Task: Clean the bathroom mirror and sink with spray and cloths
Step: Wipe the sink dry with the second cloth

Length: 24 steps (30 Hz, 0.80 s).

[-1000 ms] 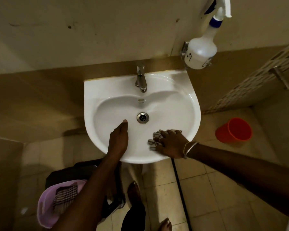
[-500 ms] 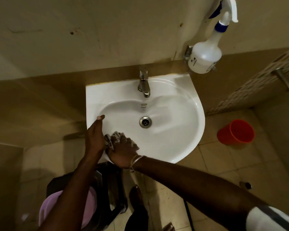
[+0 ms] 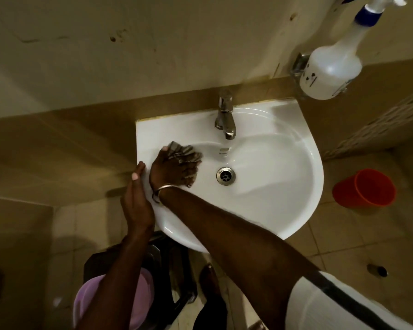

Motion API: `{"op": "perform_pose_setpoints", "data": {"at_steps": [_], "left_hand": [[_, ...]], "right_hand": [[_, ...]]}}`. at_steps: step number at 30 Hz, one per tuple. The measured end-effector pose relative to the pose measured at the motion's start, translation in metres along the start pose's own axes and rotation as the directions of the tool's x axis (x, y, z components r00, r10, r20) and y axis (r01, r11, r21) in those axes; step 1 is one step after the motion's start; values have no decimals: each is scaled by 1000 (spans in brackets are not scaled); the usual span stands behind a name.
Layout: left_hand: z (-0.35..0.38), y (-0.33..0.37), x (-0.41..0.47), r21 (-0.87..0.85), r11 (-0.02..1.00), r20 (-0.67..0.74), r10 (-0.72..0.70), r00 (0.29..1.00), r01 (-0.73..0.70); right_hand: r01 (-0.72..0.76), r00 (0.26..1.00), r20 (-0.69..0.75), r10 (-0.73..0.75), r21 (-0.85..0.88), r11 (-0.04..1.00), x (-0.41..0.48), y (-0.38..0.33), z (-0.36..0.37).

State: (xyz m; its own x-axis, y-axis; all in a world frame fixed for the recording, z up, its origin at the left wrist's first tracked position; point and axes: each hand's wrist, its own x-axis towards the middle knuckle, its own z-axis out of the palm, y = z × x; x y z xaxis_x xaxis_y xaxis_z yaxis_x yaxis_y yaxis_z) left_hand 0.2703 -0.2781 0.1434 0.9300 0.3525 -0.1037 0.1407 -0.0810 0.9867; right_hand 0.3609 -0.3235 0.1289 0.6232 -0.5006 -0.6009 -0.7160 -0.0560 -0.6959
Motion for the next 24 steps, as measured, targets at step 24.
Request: {"op": "perform_pose_setpoints", "data": {"at_steps": [24], "left_hand": [[14,-7,-8,71,995,-4,70,998,-70]], "right_hand": [[189,881,-259,-395,-574,797,107,112,-103]]}}
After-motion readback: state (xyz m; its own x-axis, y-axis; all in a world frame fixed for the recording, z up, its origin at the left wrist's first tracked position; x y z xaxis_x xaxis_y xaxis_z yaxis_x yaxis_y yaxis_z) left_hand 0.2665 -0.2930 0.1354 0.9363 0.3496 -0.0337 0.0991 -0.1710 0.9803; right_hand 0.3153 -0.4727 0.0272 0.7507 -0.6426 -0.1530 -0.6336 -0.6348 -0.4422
